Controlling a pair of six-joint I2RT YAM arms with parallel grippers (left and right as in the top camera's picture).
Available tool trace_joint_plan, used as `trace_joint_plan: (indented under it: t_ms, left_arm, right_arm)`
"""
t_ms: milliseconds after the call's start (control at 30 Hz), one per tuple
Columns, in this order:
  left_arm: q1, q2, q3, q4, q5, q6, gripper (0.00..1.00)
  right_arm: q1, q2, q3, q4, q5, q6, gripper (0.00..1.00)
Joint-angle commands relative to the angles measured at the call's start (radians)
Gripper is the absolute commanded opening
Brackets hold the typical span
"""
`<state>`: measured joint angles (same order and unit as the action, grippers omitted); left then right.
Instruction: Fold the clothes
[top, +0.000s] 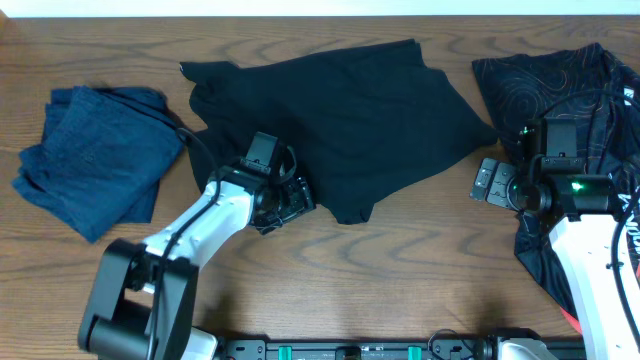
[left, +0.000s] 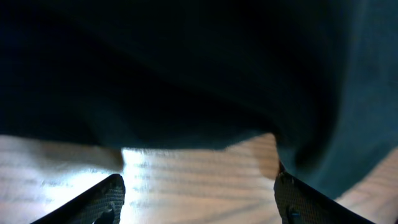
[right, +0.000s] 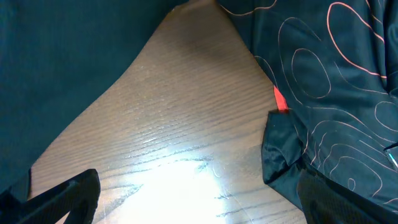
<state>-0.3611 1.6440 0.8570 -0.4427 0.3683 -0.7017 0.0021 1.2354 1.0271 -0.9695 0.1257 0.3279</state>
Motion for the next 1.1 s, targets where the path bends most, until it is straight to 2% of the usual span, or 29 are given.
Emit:
trace_joint_plan:
  t_ms: [0, 33, 133, 200, 333, 433, 500, 733, 767, 800, 833, 867, 1000, 1067]
  left_arm:
    - [0.000, 0.036, -0.007, 0.031, 0.005, -0.022, 0.79]
    - [0.000, 0.043, -0.007, 0.042, 0.004, -0.022, 0.77]
    - [0.000, 0.056, -0.007, 0.070, -0.040, -0.022, 0.51]
    - [0.000, 0.056, -0.007, 0.071, -0.071, -0.022, 0.44]
    - [0.003, 0.056, -0.007, 0.071, -0.074, -0.022, 0.45]
    - [0.002, 0.056, -0.007, 0.079, -0.088, -0.023, 0.56]
    - [0.003, 0.056, -0.007, 0.090, -0.105, -0.023, 0.59]
    - [0.002, 0.056, -0.007, 0.116, -0.130, -0.090, 0.59]
    - [0.002, 0.056, -0.007, 0.116, -0.131, -0.090, 0.50]
    - [0.002, 0.056, -0.007, 0.115, -0.131, -0.090, 0.37]
    - [0.002, 0.056, -0.007, 0.111, -0.131, -0.090, 0.19]
    - [0.002, 0.056, -0.007, 0.107, -0.130, -0.090, 0.06]
    - [0.003, 0.056, -0.007, 0.031, -0.128, -0.089, 0.06]
    - [0.005, 0.049, -0.007, -0.044, -0.099, -0.047, 0.06]
  right_arm:
    - [-0.008, 0.002, 0.005, -0.004, -0.003, -0.015, 0.99]
    - [-0.008, 0.002, 0.005, -0.003, -0.003, -0.015, 0.99]
    - [-0.008, 0.002, 0.005, 0.001, -0.003, -0.015, 0.99]
    - [-0.008, 0.002, 0.005, 0.005, -0.003, -0.015, 0.99]
    - [-0.008, 0.004, 0.005, 0.013, -0.002, -0.023, 0.99]
    - [-0.008, 0.016, 0.005, 0.017, -0.003, -0.023, 0.99]
    - [-0.008, 0.027, 0.005, 0.016, -0.003, -0.023, 0.99]
    - [-0.008, 0.072, 0.005, 0.016, -0.003, -0.022, 0.99]
    - [-0.008, 0.075, 0.005, 0.016, -0.003, -0.022, 0.99]
    - [-0.008, 0.078, 0.005, 0.016, -0.003, -0.022, 0.99]
    - [-0.008, 0.079, 0.005, 0.016, -0.003, -0.022, 0.98]
    - [-0.008, 0.079, 0.005, 0.017, -0.003, -0.022, 0.99]
    - [-0.008, 0.082, 0.005, 0.048, -0.003, -0.032, 0.99]
    - [-0.008, 0.085, 0.005, 0.071, -0.004, -0.050, 0.99]
